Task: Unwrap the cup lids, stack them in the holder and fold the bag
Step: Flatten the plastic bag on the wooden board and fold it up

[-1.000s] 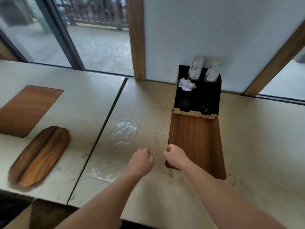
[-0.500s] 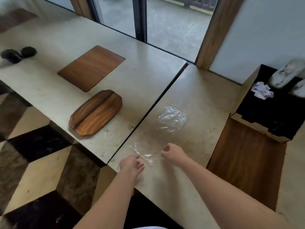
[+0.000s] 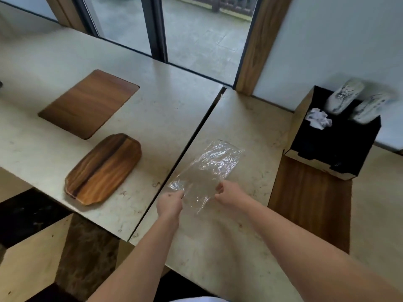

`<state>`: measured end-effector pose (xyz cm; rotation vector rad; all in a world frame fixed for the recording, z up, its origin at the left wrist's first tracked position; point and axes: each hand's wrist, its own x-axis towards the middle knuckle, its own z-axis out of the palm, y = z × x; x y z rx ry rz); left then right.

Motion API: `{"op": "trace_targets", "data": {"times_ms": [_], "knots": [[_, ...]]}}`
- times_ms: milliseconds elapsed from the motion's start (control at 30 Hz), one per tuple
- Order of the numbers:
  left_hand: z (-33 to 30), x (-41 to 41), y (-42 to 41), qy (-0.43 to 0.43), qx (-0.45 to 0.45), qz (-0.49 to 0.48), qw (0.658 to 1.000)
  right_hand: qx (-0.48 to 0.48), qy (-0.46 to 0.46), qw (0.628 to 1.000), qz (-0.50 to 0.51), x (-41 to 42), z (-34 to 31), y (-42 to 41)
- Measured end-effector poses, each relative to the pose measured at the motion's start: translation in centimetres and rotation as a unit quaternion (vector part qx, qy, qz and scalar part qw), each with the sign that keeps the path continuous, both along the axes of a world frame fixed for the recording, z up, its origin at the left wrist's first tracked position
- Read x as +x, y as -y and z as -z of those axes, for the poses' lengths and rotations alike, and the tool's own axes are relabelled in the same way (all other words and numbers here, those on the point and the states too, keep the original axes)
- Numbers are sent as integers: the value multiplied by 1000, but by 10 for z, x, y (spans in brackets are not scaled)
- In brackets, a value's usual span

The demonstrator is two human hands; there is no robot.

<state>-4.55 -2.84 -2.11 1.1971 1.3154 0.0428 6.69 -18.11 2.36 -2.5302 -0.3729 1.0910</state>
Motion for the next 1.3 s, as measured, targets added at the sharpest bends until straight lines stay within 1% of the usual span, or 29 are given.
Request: {"op": "trace_targets", "data": {"times_ms": [67,100,133,200,267,300,367,433,533,600,633,667,733,833,867,933,967,1033,1100,1167,1233,1300], "knots": [[-7,8,0,49,-30,0,998,2,9,1000,13,7,-5,2],[-11,11,1,73,-30,3,997,8,18,1000,15,8,-9,3],[-16,14,2,93,-8,20,995,14,36,999,8,9,-14,3],[-30,20,2,123,104,104,981,37,97,994,-18,10,-25,3],[-49,24,-4,166,211,212,940,88,155,983,-42,16,-46,4],[-60,28,-8,191,237,264,915,108,172,978,-55,22,-59,6],[-87,38,-15,223,241,374,867,103,180,973,-103,35,-85,9],[-116,50,-21,232,217,488,813,81,143,976,-145,48,-108,14],[-156,71,-20,201,182,635,723,76,3,986,-146,60,-132,23],[-178,85,-15,202,178,678,684,80,-69,985,-135,62,-141,31],[-188,92,-12,214,167,686,675,87,-81,985,-129,62,-143,35],[-196,99,-9,231,139,689,673,97,-80,985,-119,61,-144,42],[-206,110,-6,262,58,680,682,133,-81,985,-79,59,-146,60],[-199,121,-5,268,-41,650,710,222,-79,971,37,57,-148,101],[-191,123,-3,271,-72,635,720,257,-86,959,86,57,-147,117],[-174,123,12,273,-126,609,734,324,-117,921,185,57,-143,148],[-164,122,24,271,-148,601,737,345,-129,903,221,57,-139,162],[-148,121,54,265,-184,593,738,364,-138,881,270,56,-131,188],[-133,121,89,254,-197,583,746,369,-140,865,310,54,-118,215],[-122,123,123,238,-178,574,764,359,-126,859,342,52,-103,244],[-108,124,157,212,-154,565,782,330,-100,866,362,48,-84,272],[-90,122,186,170,-128,571,793,288,-80,885,356,43,-64,297]]}}
